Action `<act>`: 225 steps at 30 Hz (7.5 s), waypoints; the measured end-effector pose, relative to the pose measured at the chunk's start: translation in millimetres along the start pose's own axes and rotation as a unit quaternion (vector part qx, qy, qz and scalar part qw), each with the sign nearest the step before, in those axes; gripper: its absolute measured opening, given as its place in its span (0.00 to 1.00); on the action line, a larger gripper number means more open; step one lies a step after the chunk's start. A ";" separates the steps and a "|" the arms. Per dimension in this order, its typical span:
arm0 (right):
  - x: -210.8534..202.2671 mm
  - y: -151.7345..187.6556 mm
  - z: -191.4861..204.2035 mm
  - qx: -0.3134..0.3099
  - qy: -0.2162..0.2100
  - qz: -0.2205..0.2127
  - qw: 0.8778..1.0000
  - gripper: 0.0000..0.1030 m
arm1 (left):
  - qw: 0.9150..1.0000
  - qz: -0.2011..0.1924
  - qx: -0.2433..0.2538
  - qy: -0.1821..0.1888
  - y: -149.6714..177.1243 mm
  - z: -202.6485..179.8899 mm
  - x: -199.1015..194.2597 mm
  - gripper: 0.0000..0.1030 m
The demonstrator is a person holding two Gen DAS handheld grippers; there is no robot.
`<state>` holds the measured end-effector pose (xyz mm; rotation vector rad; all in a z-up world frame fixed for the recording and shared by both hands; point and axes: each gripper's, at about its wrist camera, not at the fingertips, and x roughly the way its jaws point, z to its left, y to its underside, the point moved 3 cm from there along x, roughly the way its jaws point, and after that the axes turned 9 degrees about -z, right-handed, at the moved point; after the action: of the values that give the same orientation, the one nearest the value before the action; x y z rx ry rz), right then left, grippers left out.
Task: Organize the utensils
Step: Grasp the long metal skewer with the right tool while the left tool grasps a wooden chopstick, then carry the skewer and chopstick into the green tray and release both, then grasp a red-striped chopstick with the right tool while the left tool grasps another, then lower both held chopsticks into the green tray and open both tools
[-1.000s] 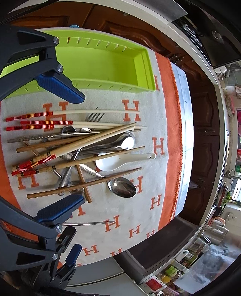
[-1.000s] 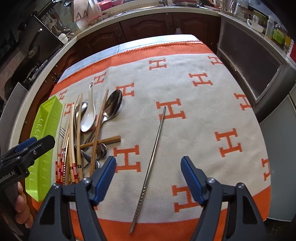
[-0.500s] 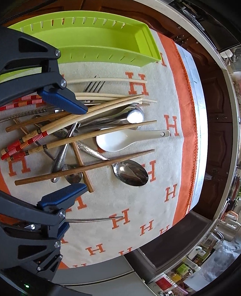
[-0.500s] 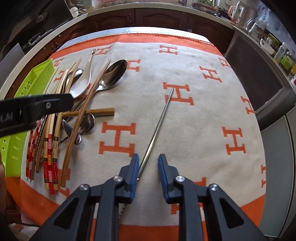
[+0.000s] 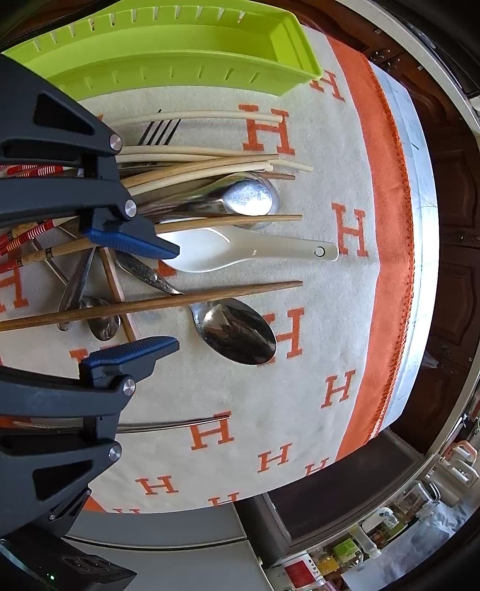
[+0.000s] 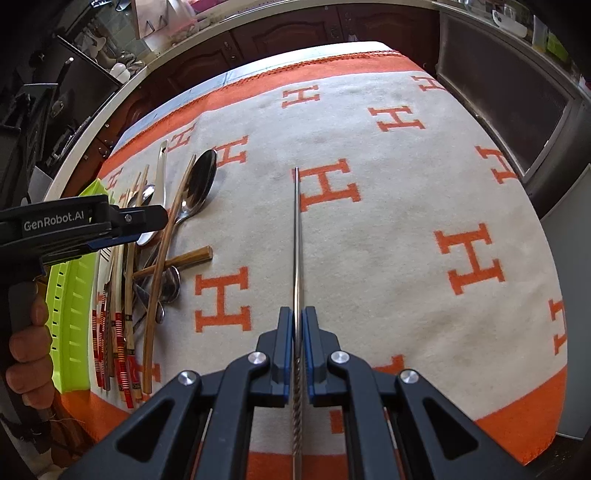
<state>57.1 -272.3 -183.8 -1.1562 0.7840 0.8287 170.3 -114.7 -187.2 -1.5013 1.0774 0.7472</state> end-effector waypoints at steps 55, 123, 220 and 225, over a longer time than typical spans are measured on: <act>-33.5 -32.4 185.9 -0.044 -0.243 0.016 0.969 0.05 | 0.984 -0.145 -0.028 -0.105 51.0 165.0 -179.6 0.04; -17.0 -24.7 119.2 -0.047 -0.149 0.004 0.988 0.24 | 0.995 -0.095 0.010 -0.004 62.4 109.5 -119.4 0.68; -7.5 -17.8 229.1 -0.079 -0.233 0.074 0.966 0.07 | 0.985 -0.131 -0.053 -0.097 59.8 198.4 -158.2 0.03; 11.7 -16.2 253.3 -0.065 -0.228 0.100 0.966 0.07 | 0.987 -0.122 -0.068 -0.085 58.2 215.1 -141.3 0.03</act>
<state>102.0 -27.9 -130.7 -0.9546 0.4698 1.2758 82.3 127.4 -130.2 -1.6190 0.7118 0.7729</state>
